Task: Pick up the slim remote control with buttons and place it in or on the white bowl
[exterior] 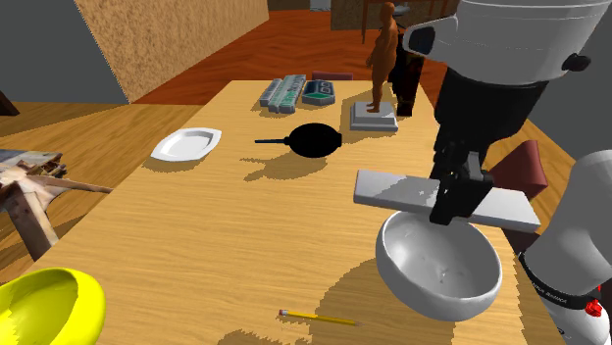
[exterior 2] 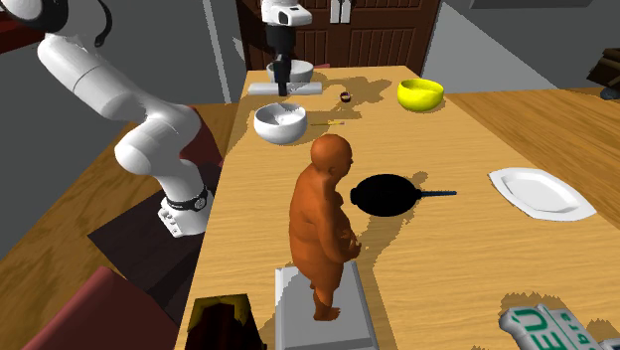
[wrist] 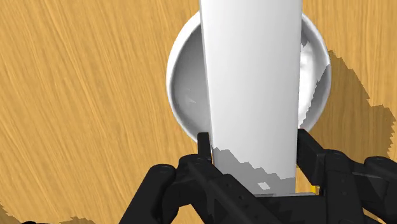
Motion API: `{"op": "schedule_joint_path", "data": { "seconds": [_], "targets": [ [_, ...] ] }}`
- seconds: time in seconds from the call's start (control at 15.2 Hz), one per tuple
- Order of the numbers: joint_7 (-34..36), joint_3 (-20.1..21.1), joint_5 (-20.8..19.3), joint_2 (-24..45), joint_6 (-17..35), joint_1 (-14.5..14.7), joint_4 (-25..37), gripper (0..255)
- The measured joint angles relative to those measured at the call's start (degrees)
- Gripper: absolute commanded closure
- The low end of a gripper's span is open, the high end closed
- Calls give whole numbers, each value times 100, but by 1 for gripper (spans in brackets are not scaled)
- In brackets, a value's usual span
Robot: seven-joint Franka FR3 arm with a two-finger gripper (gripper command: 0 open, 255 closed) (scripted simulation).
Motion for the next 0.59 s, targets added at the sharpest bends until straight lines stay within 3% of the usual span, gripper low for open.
{"op": "schedule_joint_path", "data": {
  "seconds": [0.2,0.59],
  "targets": [
    [107,42,150,-383,-91,164,-278,255],
    [115,166,279,-497,281,236,-760,255]
  ]
}}
